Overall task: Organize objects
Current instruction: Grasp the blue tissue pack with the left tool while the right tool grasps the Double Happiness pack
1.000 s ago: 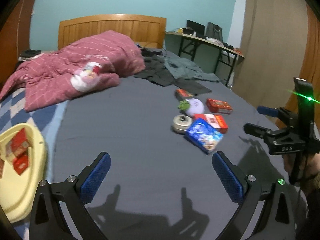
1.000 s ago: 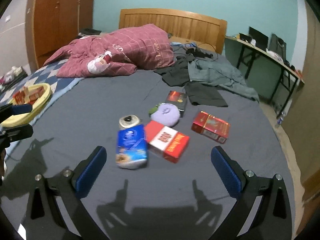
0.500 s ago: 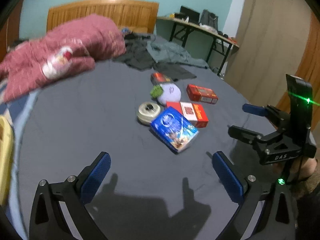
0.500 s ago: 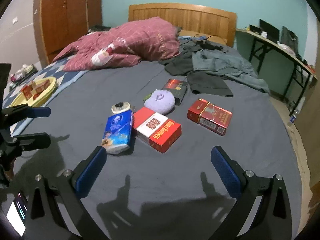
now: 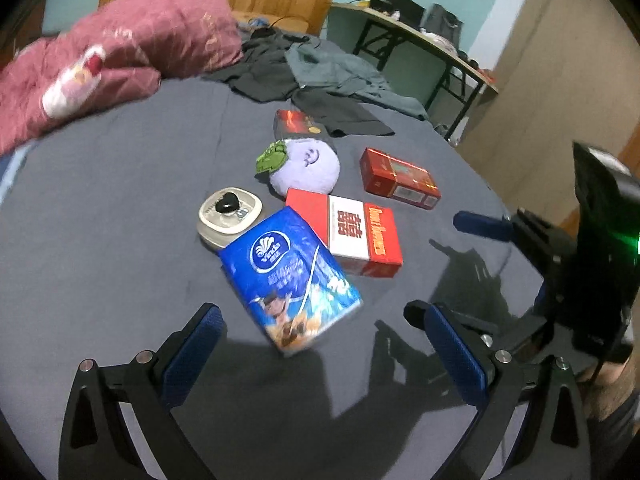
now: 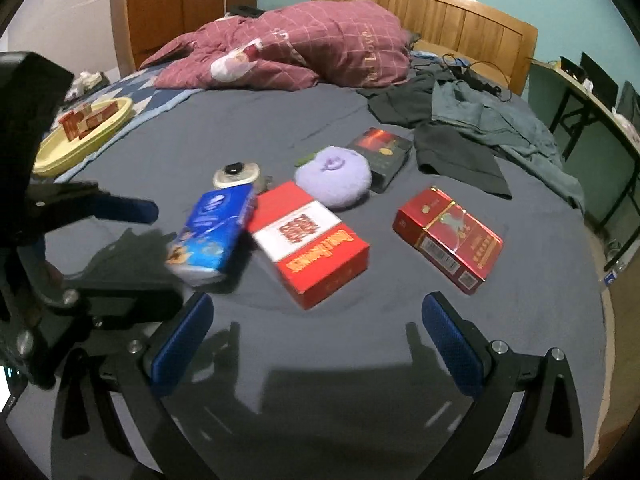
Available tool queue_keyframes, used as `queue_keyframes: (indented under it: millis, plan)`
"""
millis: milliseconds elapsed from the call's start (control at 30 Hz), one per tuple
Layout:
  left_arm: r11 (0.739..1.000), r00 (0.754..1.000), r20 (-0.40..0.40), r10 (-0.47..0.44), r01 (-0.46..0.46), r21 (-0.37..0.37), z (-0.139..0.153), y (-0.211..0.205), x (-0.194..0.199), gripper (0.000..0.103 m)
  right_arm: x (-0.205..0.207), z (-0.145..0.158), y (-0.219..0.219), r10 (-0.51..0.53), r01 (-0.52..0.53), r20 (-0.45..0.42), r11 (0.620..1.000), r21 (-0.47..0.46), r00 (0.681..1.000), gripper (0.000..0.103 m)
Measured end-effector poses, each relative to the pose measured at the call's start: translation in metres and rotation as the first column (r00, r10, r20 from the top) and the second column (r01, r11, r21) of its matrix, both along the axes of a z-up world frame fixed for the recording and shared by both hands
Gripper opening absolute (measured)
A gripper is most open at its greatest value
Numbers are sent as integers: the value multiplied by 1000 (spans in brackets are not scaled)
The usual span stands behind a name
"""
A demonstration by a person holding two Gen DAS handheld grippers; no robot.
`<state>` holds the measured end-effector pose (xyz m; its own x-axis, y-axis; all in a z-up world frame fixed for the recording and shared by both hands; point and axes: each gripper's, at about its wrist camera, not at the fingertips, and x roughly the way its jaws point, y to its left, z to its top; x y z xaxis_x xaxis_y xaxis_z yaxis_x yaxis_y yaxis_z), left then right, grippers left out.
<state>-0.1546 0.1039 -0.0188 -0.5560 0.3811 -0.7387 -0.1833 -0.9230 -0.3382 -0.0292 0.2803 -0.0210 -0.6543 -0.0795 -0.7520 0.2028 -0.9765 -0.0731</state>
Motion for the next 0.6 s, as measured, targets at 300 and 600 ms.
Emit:
queue_keyframes:
  millis: [300,600]
  plan:
    - [998,998,35,45,-43,-56,-30,4,-26,103,-18,-17,9,-7,7,37,1000,-1,999,103]
    - [988,999,22,34,-31,-149,-41,-22,-28,103,-42,-31,-13,46,-50,87,997,51,995,103]
